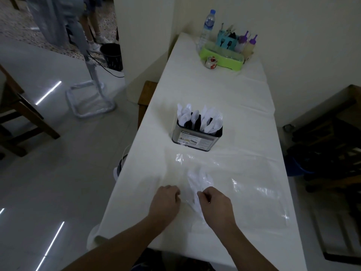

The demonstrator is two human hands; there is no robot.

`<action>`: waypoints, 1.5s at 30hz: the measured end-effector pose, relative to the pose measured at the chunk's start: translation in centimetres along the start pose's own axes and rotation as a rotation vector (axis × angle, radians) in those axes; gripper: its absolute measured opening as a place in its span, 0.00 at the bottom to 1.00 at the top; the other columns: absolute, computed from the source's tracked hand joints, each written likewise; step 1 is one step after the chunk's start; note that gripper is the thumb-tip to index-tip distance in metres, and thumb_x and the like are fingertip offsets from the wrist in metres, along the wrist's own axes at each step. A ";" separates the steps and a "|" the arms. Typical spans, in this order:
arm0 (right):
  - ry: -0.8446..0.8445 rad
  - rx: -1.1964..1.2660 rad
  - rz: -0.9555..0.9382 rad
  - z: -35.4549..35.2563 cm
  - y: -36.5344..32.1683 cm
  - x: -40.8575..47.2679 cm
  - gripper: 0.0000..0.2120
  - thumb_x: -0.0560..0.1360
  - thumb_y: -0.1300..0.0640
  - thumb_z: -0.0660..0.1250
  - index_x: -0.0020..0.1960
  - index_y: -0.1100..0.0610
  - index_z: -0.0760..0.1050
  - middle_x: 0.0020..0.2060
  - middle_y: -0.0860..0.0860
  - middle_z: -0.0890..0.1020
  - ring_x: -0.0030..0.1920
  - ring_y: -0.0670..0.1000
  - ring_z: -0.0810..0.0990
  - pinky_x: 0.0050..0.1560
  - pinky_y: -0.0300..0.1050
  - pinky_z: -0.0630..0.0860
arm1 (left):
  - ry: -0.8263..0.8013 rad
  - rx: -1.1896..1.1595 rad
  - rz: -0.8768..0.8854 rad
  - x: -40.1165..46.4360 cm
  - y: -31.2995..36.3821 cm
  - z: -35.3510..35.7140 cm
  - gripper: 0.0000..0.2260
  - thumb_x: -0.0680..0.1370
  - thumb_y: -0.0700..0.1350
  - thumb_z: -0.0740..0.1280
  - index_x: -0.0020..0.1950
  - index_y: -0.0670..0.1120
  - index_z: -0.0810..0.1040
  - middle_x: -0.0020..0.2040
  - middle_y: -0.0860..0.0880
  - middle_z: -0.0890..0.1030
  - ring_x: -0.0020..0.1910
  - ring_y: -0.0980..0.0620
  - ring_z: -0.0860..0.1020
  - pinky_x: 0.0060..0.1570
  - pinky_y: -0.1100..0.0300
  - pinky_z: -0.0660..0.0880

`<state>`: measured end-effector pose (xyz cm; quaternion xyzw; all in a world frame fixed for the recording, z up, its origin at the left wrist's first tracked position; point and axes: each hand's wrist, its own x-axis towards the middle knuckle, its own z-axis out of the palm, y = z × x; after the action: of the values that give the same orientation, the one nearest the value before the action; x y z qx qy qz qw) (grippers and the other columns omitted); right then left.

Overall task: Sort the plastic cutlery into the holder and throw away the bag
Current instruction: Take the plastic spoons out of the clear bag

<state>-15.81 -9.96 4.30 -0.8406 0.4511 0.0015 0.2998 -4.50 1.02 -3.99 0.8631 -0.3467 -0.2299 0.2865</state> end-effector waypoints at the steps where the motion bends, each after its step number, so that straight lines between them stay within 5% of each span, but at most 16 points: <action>1: 0.003 -0.004 0.002 0.0 -0.1 0.0 0.14 0.78 0.48 0.64 0.36 0.51 0.72 0.28 0.48 0.77 0.31 0.45 0.77 0.31 0.36 0.70 | -0.003 -0.080 -0.124 0.2 1.4 -0.2 0.08 0.78 0.45 0.61 0.50 0.46 0.79 0.45 0.51 0.80 0.47 0.51 0.77 0.46 0.63 0.73; 5: 0.020 0.009 0.024 0.1 0.1 0.3 0.11 0.78 0.47 0.64 0.39 0.51 0.75 0.30 0.47 0.79 0.32 0.45 0.78 0.34 0.39 0.73 | -0.190 -0.306 -0.513 1.5 5.1 0.8 0.22 0.72 0.62 0.69 0.45 0.41 0.76 0.33 0.49 0.77 0.30 0.52 0.77 0.30 0.63 0.73; 7: 0.021 0.003 0.027 0.0 0.3 0.3 0.11 0.78 0.48 0.64 0.40 0.51 0.75 0.31 0.47 0.79 0.33 0.45 0.78 0.34 0.40 0.73 | -0.194 -0.305 -0.587 1.8 5.9 1.9 0.30 0.70 0.64 0.70 0.54 0.38 0.75 0.43 0.45 0.81 0.39 0.49 0.82 0.36 0.61 0.76; 10: 0.034 0.006 0.038 -0.3 1.0 0.3 0.11 0.78 0.48 0.64 0.40 0.52 0.76 0.31 0.47 0.80 0.33 0.45 0.78 0.34 0.39 0.72 | -0.129 -0.278 -0.640 1.4 6.6 2.8 0.36 0.70 0.65 0.71 0.64 0.39 0.67 0.59 0.43 0.76 0.57 0.46 0.77 0.48 0.59 0.74; 16: 0.031 0.044 0.100 -0.3 2.7 0.2 0.10 0.79 0.50 0.63 0.41 0.52 0.76 0.31 0.46 0.80 0.36 0.48 0.79 0.40 0.44 0.75 | -0.064 -0.094 -0.689 1.3 7.8 4.3 0.42 0.65 0.71 0.70 0.62 0.41 0.64 0.60 0.43 0.71 0.58 0.46 0.76 0.55 0.55 0.77; 29: 0.003 0.039 0.111 -0.5 4.3 0.7 0.11 0.79 0.50 0.63 0.40 0.51 0.75 0.31 0.47 0.79 0.36 0.47 0.78 0.36 0.40 0.69 | 0.027 0.047 -0.739 1.5 8.9 6.3 0.39 0.65 0.70 0.70 0.60 0.43 0.65 0.56 0.45 0.71 0.55 0.47 0.77 0.49 0.56 0.78; 40: 0.002 0.064 0.074 -0.4 3.9 0.4 0.13 0.79 0.49 0.63 0.39 0.55 0.74 0.30 0.48 0.78 0.33 0.46 0.77 0.36 0.42 0.72 | 0.017 -0.024 -0.629 1.6 7.5 5.9 0.17 0.79 0.50 0.65 0.60 0.42 0.64 0.59 0.44 0.74 0.57 0.49 0.77 0.53 0.61 0.76; 45: -0.014 0.049 0.026 -0.2 3.5 0.1 0.12 0.79 0.49 0.62 0.39 0.53 0.74 0.29 0.48 0.77 0.32 0.47 0.77 0.36 0.44 0.75 | 0.077 -0.223 -0.696 2.2 7.2 5.0 0.13 0.78 0.50 0.65 0.53 0.45 0.64 0.55 0.43 0.78 0.53 0.43 0.80 0.52 0.52 0.77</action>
<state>-18.48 -11.59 2.68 -0.8272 0.4597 0.0003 0.3232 -9.41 -6.54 -3.43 0.9009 0.0060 -0.3175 0.2961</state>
